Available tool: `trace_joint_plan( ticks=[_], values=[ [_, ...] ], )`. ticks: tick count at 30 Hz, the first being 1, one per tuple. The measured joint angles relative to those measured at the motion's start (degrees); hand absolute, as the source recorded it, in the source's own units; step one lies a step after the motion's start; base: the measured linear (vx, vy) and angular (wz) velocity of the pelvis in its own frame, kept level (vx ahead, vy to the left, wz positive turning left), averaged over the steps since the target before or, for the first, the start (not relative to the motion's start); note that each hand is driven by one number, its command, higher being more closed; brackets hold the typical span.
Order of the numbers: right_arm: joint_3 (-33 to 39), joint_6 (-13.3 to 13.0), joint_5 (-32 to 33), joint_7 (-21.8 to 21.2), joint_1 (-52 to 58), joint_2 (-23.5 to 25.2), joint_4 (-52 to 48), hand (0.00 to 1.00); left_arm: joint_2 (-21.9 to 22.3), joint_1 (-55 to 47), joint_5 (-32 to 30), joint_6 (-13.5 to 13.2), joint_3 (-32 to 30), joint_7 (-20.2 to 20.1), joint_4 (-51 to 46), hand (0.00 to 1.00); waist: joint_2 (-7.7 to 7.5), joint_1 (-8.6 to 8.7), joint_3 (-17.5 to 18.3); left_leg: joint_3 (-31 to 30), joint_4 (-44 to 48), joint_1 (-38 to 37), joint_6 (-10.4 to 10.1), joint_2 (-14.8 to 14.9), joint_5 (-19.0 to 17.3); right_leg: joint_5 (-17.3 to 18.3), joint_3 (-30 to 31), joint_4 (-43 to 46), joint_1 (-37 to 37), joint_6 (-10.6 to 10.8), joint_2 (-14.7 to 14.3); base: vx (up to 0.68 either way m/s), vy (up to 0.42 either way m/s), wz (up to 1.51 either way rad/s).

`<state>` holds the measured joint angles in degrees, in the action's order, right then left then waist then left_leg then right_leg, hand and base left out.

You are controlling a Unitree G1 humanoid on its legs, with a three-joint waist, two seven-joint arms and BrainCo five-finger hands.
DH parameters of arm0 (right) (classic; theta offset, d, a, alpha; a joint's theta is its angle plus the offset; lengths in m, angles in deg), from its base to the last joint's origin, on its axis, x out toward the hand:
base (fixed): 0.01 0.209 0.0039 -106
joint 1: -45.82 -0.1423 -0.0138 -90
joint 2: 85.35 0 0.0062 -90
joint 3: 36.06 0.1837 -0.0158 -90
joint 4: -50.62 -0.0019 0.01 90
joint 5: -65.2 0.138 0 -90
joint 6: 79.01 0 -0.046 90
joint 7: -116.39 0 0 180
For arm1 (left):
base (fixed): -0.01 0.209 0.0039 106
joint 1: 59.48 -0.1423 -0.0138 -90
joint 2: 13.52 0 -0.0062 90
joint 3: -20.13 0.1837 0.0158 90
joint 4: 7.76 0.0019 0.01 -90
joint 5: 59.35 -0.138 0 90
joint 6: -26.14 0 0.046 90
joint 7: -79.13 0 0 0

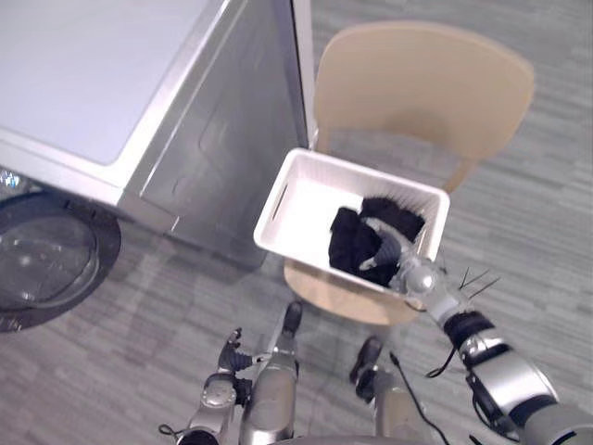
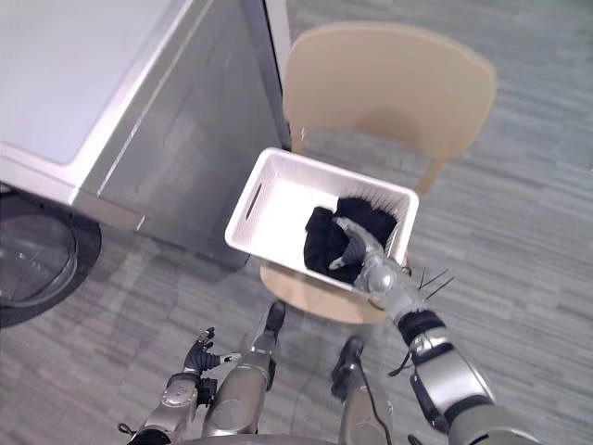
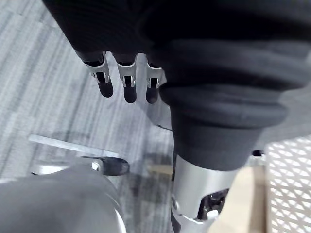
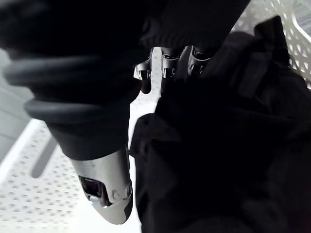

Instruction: Pick up the laundry basket with both hands and put the clothes into the washing machine.

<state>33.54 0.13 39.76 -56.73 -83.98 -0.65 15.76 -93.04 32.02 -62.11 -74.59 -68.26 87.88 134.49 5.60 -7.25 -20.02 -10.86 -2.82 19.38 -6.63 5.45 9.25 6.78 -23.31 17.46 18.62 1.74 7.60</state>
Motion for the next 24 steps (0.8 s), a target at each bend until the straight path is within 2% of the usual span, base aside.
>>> trace_joint_plan(
  ticks=[2,6,10,12,13,19,24],
  values=[
    [0.77,1.42,-1.86,2.96,-5.51,-2.13,3.64,0.00,-0.31,1.38,1.12,-0.08,0.01,0.76,0.04,0.00,0.27,-0.14,-2.28,0.41,-2.59,1.45,-0.20,0.23,2.13,-0.03,0.90,1.74,3.80,-0.03,0.59,-0.17,-0.026,-0.08],
    [3.97,2.74,-1.78,6.45,-10.83,-4.37,6.28,0.00,-0.26,4.12,2.78,-1.07,0.21,2.00,0.01,0.00,0.83,-0.26,-3.28,1.39,-2.60,4.84,0.15,0.05,3.74,-0.90,2.35,2.45,8.20,-0.17,0.77,-0.08,0.001,-0.16],
    [3.57,2.85,-2.49,7.47,-13.32,-5.20,7.92,0.00,-0.18,6.46,3.27,-1.34,2.21,2.90,-0.55,0.00,1.74,-0.12,-3.75,1.40,-2.59,6.81,0.17,-0.23,4.16,-1.52,3.21,2.52,10.59,-0.16,0.89,0.03,-0.030,-0.10],
    [1.60,3.61,-4.97,6.77,-15.34,-5.33,9.40,0.00,-0.18,8.16,3.27,-1.74,3.52,2.90,-0.61,0.00,2.03,-0.01,-3.89,1.20,-2.57,7.87,0.03,-0.51,4.31,-1.54,3.18,2.69,11.71,-0.12,1.18,0.06,-0.040,0.03],
    [1.04,3.69,-5.55,6.68,-15.76,-5.48,9.62,1.00,-0.20,8.68,3.26,-1.74,3.82,2.89,-0.57,0.00,2.09,-0.04,-3.97,1.05,-2.57,8.03,-0.14,-0.57,4.58,-1.54,3.13,2.70,11.78,-0.11,1.24,0.07,-0.045,0.10],
    [-2.89,4.76,-7.84,5.04,-19.28,-7.33,11.06,1.00,-0.18,12.88,3.20,-2.00,5.13,2.87,-0.49,0.00,2.67,-0.16,-4.91,0.02,-2.56,8.60,-0.14,-0.88,4.60,-1.43,3.23,2.77,11.94,0.01,1.32,0.03,-0.053,0.08],
    [-4.31,4.85,-5.30,4.10,-19.42,-7.38,10.95,1.00,0.01,13.59,3.21,-2.01,5.13,2.87,-0.56,0.00,2.77,-0.45,-5.00,-0.07,-2.56,7.92,-0.14,-0.89,4.60,-1.25,3.45,3.15,11.53,0.06,1.33,0.01,-0.066,-0.01]
  ],
)
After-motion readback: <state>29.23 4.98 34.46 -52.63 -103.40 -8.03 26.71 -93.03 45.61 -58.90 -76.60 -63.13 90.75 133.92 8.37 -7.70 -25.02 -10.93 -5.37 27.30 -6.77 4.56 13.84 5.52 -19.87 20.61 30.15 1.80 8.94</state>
